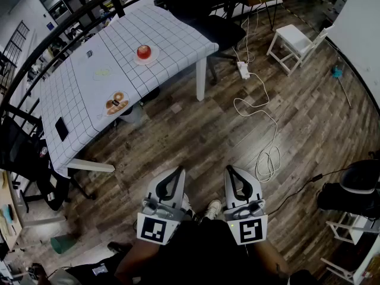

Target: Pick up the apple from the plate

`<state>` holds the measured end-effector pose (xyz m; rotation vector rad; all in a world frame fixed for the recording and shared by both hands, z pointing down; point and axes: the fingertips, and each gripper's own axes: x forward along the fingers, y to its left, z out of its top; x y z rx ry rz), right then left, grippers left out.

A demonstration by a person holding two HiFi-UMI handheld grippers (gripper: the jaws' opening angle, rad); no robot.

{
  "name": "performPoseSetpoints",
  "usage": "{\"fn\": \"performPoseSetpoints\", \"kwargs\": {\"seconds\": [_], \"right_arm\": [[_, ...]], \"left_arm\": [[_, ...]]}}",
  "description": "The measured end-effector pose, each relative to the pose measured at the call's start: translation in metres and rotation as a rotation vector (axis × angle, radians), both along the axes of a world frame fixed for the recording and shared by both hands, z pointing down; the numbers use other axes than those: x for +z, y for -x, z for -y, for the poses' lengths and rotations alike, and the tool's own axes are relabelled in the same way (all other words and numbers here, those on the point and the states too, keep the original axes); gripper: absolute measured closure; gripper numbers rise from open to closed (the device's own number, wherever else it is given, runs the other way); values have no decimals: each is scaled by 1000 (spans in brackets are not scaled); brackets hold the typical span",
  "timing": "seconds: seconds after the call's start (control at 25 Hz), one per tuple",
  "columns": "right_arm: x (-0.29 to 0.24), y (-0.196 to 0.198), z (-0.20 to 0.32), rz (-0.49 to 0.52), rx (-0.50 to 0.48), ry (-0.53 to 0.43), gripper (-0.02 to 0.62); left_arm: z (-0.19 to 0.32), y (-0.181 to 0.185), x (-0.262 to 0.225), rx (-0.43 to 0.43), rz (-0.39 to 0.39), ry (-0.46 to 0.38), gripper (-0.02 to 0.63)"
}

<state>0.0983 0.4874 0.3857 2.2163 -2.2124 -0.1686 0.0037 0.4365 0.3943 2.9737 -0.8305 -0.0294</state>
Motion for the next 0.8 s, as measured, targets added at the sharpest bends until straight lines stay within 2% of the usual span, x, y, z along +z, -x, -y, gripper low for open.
{"fn": "performPoseSetpoints", "kwargs": {"seconds": [0.4,0.64,0.8], "right_arm": [[-1,7,-16,0,-2,5,572],[-1,23,-11,11,-73,-22,572],[4,36,2,5,-112,-5,571]], "left_arm": [[-16,3,-6,14,-2,-18,595],[-7,17,-7,-41,-4,-27,595],[5,29,-8,-70,-6,-30,595]]}}
